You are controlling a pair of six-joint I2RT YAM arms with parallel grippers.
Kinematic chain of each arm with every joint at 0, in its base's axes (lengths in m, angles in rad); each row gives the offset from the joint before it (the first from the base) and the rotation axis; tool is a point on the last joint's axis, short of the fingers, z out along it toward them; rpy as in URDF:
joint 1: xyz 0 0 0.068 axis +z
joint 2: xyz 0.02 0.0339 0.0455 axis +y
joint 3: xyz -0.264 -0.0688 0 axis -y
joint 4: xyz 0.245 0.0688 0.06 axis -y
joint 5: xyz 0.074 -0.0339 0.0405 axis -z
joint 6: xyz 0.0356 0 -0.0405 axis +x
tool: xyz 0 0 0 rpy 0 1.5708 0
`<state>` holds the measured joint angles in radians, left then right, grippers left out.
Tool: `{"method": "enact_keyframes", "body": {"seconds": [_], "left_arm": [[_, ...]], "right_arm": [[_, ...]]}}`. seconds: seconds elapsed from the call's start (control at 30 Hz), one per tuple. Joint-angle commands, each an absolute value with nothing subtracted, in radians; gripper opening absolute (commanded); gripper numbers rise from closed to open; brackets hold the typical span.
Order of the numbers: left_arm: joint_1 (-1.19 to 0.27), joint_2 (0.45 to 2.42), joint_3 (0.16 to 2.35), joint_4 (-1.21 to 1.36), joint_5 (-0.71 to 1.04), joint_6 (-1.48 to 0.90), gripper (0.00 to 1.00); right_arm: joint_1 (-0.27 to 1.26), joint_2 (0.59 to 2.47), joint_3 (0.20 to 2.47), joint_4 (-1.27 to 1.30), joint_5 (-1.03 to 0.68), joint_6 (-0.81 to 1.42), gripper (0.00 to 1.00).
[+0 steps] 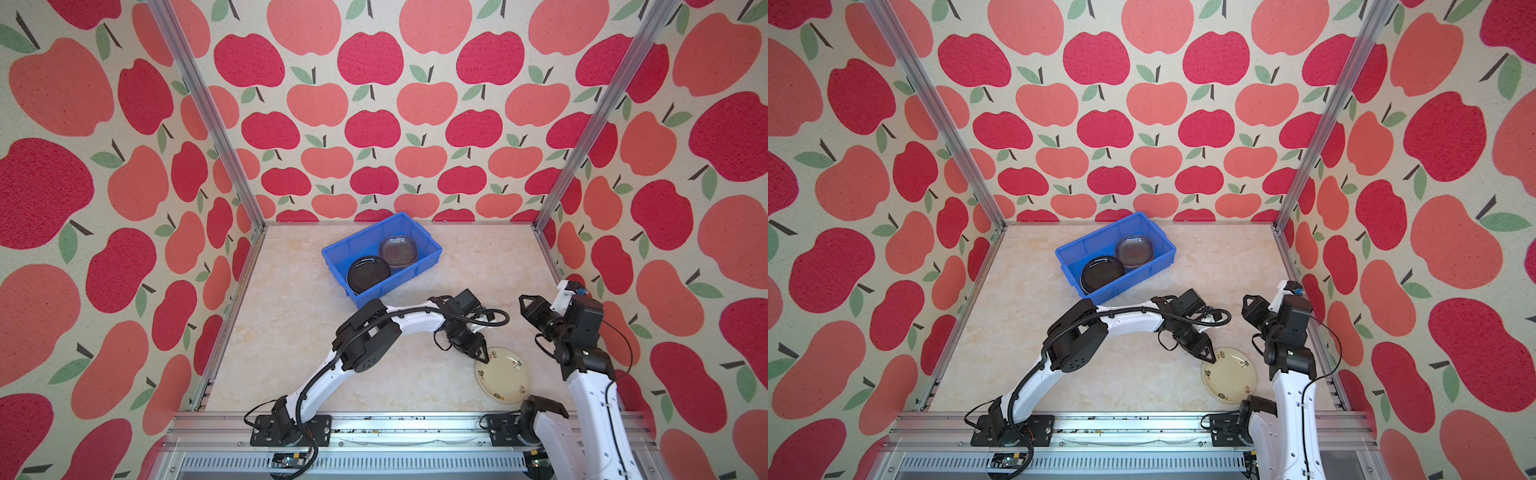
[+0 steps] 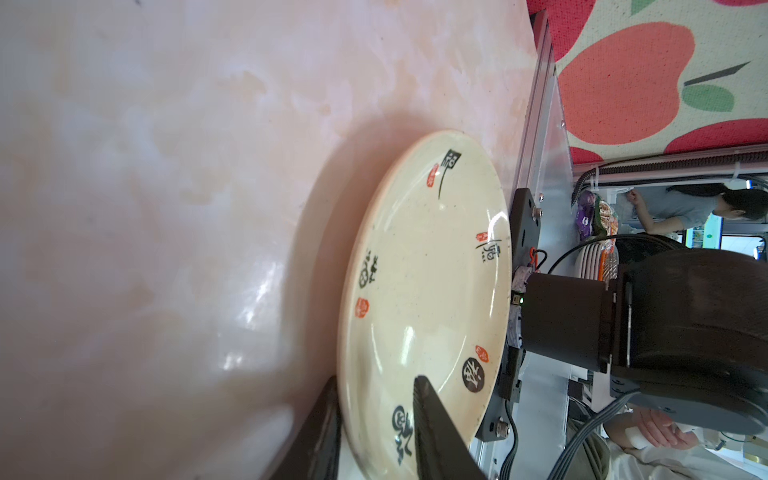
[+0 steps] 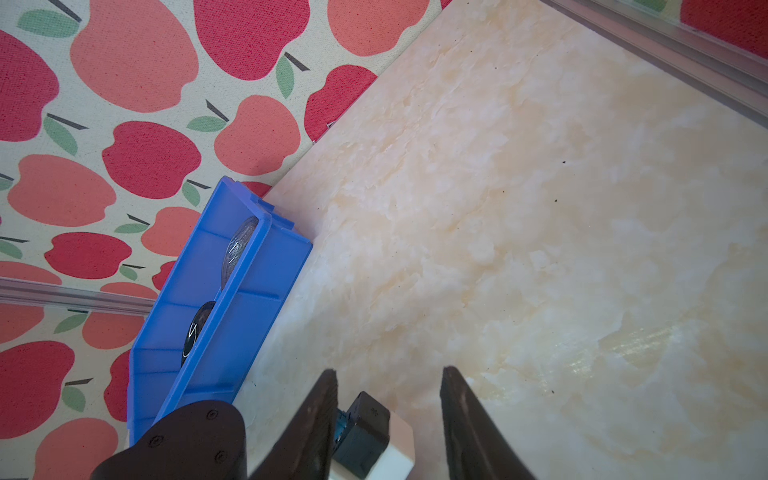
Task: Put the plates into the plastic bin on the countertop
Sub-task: 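Grip the cream plate rim with the left gripper and tilt it up, then lift the cream plate toward the bin while the right gripper grips its rim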
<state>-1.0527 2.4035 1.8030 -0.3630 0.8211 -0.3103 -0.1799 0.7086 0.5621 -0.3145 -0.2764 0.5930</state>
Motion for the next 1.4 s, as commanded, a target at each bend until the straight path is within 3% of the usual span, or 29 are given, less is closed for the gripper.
{"method": "enact_keyframes", "body": {"seconds": [0.0, 0.27, 0.4, 0.6, 0.8, 1.03, 1.27, 1.37], "left_arm": [[-1.063, 2.460, 1.809, -0.463, 0.796, -0.282, 0.27], [-1.051, 2.457, 1.795, -0.448, 0.796, -0.300, 0.13], [-1.036, 2.440, 1.762, -0.414, 0.789, -0.320, 0.00], [-0.986, 2.329, 1.641, -0.310, 0.707, -0.344, 0.00], [-0.852, 2.163, 1.540, -0.212, 0.674, -0.450, 0.00], [-0.732, 1.991, 1.574, -0.314, 0.577, -0.434, 0.00], [-0.554, 1.901, 1.538, -0.235, 0.639, -0.518, 0.00], [-0.495, 1.883, 1.503, -0.148, 0.695, -0.587, 0.00]], "right_arm": [[-0.188, 0.695, 0.542, -0.333, -0.296, 0.596, 0.44], [-0.187, 0.716, 0.528, -0.290, -0.323, 0.611, 0.44], [-0.187, 0.759, 0.529, -0.252, -0.358, 0.623, 0.45], [-0.183, 0.839, 0.581, -0.178, -0.451, 0.622, 0.44], [-0.128, 0.945, 0.722, -0.178, -0.421, 0.586, 0.45], [-0.019, 1.119, 0.910, -0.188, -0.420, 0.562, 0.51], [0.100, 1.255, 1.091, -0.217, -0.452, 0.513, 0.55], [0.152, 1.318, 1.125, -0.189, -0.504, 0.513, 0.50]]}}
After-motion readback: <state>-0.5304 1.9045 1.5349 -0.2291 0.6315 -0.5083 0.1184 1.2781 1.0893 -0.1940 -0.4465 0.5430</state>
